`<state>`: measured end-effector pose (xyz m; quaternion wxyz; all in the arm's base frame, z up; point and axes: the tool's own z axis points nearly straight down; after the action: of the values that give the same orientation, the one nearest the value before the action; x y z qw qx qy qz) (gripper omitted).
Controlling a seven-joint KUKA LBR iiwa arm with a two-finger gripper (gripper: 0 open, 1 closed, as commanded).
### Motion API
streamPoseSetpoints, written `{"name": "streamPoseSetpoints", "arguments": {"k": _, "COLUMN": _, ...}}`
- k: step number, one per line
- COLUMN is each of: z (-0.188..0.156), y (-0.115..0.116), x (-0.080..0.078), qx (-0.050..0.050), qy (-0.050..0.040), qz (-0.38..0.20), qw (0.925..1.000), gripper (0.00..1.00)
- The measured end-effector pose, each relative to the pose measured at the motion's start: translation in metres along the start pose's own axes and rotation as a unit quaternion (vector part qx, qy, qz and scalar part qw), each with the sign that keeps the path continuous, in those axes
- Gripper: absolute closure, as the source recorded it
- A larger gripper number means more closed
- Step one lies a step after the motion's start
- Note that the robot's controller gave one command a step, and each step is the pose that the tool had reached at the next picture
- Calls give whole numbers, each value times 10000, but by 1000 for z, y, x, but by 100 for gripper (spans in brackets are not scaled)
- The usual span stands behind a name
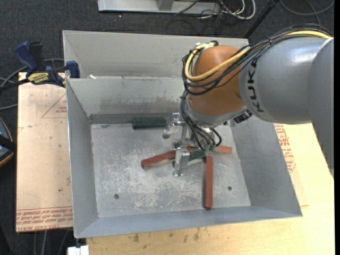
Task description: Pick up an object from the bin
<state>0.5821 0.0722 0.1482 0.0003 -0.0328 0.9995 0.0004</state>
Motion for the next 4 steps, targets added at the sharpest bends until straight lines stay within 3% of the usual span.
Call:
{"name": "streamPoseSetpoints", "arguments": {"k": 1, "z": 8, "y": -69, "x": -29, "qx": -3, "qy": -16, "qz": -767, "qw": 9971, "gripper": 0}}
{"name": "streamPoseSetpoints", "arguments": {"k": 2, "z": 76, "y": -63, "x": -45, "qx": -6, "qy": -40, "qz": -439, "qw": 9990, "gripper": 0}}
{"name": "streamPoseSetpoints", "arguments": {"k": 3, "z": 72, "y": -78, "x": -63, "qx": -10, "qy": -89, "qz": -1043, "qw": 9945, "gripper": 100}}
{"name": "streamPoseSetpoints", "arguments": {"k": 4, "z": 72, "y": -78, "x": -63, "qx": -10, "qy": -90, "qz": -1043, "qw": 9945, "gripper": 100}}
